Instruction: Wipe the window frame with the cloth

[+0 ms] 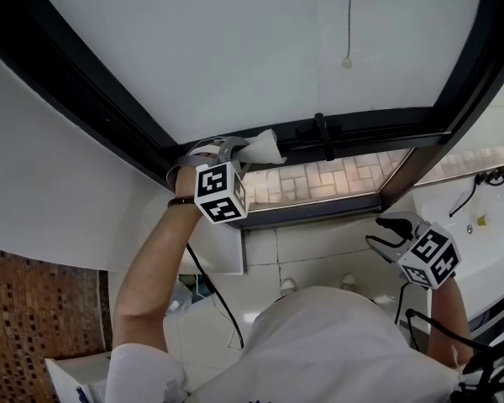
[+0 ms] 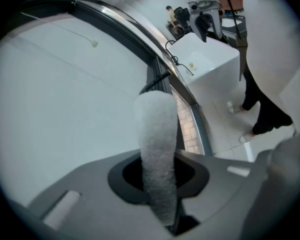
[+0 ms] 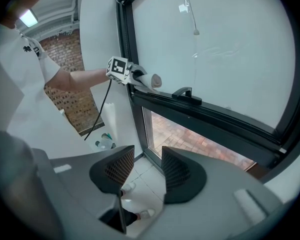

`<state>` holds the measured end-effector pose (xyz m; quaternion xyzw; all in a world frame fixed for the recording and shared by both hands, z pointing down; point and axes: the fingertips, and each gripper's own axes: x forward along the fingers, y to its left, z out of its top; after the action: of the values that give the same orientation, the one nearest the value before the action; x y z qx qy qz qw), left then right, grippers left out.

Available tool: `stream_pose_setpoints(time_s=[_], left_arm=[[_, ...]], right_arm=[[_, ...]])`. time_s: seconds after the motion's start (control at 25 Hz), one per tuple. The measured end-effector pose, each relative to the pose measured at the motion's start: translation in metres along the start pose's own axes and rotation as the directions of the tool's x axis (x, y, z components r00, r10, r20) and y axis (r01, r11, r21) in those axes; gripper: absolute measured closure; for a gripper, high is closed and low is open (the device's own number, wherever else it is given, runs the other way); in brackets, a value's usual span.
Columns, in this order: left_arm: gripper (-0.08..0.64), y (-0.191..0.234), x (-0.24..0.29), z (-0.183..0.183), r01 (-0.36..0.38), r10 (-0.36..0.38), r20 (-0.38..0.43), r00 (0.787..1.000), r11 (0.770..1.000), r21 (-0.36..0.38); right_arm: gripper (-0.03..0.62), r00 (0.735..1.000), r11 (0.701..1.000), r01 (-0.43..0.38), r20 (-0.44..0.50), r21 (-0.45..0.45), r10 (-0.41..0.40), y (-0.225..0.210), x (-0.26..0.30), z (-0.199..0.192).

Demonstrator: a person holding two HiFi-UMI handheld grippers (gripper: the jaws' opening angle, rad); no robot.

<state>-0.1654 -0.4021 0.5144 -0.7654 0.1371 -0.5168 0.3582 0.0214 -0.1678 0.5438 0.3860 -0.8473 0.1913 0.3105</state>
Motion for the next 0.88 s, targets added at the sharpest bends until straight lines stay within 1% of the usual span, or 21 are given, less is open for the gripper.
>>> stream_pose_setpoints(time_s=[0.08,0.16,0.28,0.44,0.56,0.72,0.88], left_arm=[[0.472,0.014,0.003,0.019,-0.020,0.020,0.023,1.000,1.000,0.001],[0.472,0.026,0.014,0.031,-0.035,0.035,0.028,0.999,0.999,-0.003],[0.472,0.037,0.042,0.034,-0.046,0.046,-0.003,0.999,0.999,-0.009],[0.472,0.027,0.079,0.012,-0.008,0.004,-0.072,0.997,0.999,-0.048],[0.472,0.014,0.088,0.002,0.026,-0.033,-0.095,0.995,0.997,-0.067],[0.472,0.004,0.085,0.005,0.060,-0.066,-0.098,0.993,0.997,-0.055],[0.472,-0.006,0.071,0.016,0.098,-0.102,-0.095,0.990,0.994,-0.040]], right_arm=[[0.419,1.000,1.000,0.002,0.004,-0.004,-0.002,-0.001,-0.003,-0.001],[0.419,1.000,1.000,0.001,0.006,-0.006,-0.001,-0.003,-0.008,-0.003],[0.419,1.000,1.000,0.002,0.007,-0.003,-0.002,-0.007,-0.015,-0.010],[0.419,1.000,1.000,0.013,0.011,0.009,-0.013,-0.020,-0.026,-0.022],[0.419,1.000,0.999,0.027,0.010,0.026,-0.028,-0.031,-0.033,-0.031],[0.419,1.000,0.999,0.026,0.011,0.041,-0.026,-0.038,-0.035,-0.038],[0.419,1.000,0.999,0.013,0.019,0.031,-0.013,-0.040,-0.035,-0.037]])
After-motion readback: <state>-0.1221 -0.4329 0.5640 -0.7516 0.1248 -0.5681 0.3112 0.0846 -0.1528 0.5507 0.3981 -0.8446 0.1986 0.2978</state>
